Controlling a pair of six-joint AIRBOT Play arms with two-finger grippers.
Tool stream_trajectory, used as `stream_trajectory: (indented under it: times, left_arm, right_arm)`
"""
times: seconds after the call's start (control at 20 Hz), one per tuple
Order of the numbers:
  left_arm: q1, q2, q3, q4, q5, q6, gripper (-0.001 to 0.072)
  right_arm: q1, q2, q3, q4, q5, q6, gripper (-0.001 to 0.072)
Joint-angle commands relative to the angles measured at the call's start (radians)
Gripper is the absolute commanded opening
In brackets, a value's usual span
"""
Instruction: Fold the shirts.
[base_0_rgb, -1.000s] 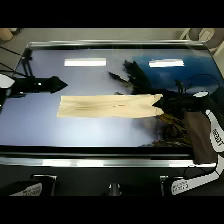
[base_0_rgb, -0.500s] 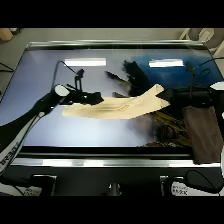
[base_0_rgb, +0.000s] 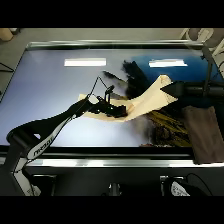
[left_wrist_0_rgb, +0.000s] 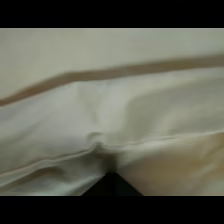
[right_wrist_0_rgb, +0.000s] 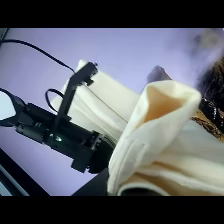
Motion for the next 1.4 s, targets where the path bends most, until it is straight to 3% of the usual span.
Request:
stream_trajectory:
  times: [0.0, 0.15, 0.35, 0.45, 0.8, 1.05, 1.1, 1.2, 1.35]
  left_arm:
    - [-0.045, -0.058, 0.074, -0.096, 0.000, -0.003, 0.0026]
    - [-0.006, -0.025, 0.082, -0.034, -0.004, 0.009, 0.0023]
    - [0.146, 0.143, 0.082, 0.302, -0.055, -0.094, 0.0022]
    - [0.254, 0.274, 0.082, 0.397, -0.074, -0.114, 0.0023]
    - [0.568, 0.709, 0.082, 0.419, -0.101, -0.114, 0.0025]
    - [0.580, 0.838, 0.082, 0.418, -0.154, -0.111, 0.0025]
    - [0.568, 0.842, 0.082, 0.418, -0.161, -0.111, 0.0025]
    - [0.548, 0.842, 0.082, 0.419, -0.168, -0.111, 0.0025]
    - [0.540, 0.842, 0.082, 0.419, -0.169, -0.110, 0.0025]
  right_arm:
    - [0.001, 0.051, 0.001, 0.023, 0.016, 0.003, 0.0015]
    - [0.001, 0.050, 0.003, 0.026, 0.000, 0.004, 0.0015]
    - [0.085, 0.018, 0.006, 0.048, -0.055, 0.002, 0.0015]
    - [0.200, -0.024, 0.007, 0.050, -0.133, -0.005, 0.0015]
    - [0.595, -0.332, 0.056, 0.345, -0.386, -0.166, 0.0016]
    - [0.747, -0.618, 0.207, 0.400, -0.433, -0.127, 0.0033]
    - [0.759, -0.655, 0.212, 0.446, -0.431, -0.120, 0.0131]
    - [0.763, -0.688, 0.212, 0.506, -0.432, -0.132, 0.0645]
    - [0.706, -0.649, 0.212, 0.450, -0.401, -0.126, 0.0675]
